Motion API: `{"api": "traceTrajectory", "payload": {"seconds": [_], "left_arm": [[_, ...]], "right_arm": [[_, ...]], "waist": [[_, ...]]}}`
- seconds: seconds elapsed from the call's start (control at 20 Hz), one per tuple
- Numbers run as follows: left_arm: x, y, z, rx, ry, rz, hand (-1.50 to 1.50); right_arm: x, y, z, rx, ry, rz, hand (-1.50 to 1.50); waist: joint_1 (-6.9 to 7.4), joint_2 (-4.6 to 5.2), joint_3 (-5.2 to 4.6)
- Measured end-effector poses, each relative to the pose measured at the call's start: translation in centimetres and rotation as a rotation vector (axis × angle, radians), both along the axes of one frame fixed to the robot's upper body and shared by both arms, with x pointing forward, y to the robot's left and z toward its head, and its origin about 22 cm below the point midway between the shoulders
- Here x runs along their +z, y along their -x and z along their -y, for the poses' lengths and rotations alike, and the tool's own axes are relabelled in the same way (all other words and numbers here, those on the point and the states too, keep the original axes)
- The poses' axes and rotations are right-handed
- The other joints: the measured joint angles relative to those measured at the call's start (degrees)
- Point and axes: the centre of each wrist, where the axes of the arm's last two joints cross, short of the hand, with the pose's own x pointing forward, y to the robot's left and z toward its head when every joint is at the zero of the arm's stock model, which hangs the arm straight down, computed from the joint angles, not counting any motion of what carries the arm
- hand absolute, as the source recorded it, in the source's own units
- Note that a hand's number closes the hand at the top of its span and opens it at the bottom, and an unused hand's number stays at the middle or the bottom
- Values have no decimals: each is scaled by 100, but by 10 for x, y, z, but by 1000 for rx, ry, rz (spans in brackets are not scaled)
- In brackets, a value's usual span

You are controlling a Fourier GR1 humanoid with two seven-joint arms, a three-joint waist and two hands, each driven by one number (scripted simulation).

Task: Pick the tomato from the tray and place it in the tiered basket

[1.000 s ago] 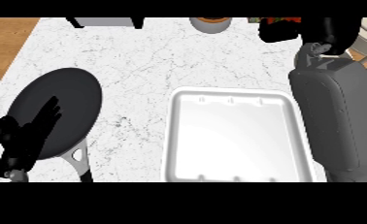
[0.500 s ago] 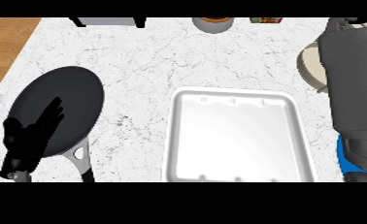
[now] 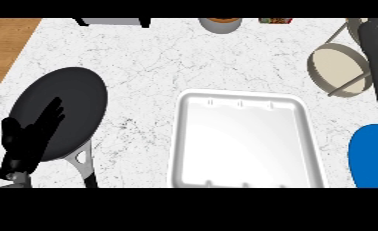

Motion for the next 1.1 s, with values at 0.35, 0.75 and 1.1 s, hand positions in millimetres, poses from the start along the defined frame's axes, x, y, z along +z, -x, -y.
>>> {"api": "traceTrajectory", "payload": {"seconds": [0.35, 0.75, 1.1], "left_arm": [[-2, -1, 6, -9, 2, 6, 0], [0, -2, 9, -17, 1, -2, 0], [0, -3, 6, -12, 3, 2, 0]], "right_arm": [[17, -3, 36, -42, 324, -107, 150], [38, -5, 61, -19, 452, -181, 150], [26, -9, 69, -58, 404, -344, 150]], "waist": [[62, 7, 10], [82, 7, 14], [102, 18, 12]]}}
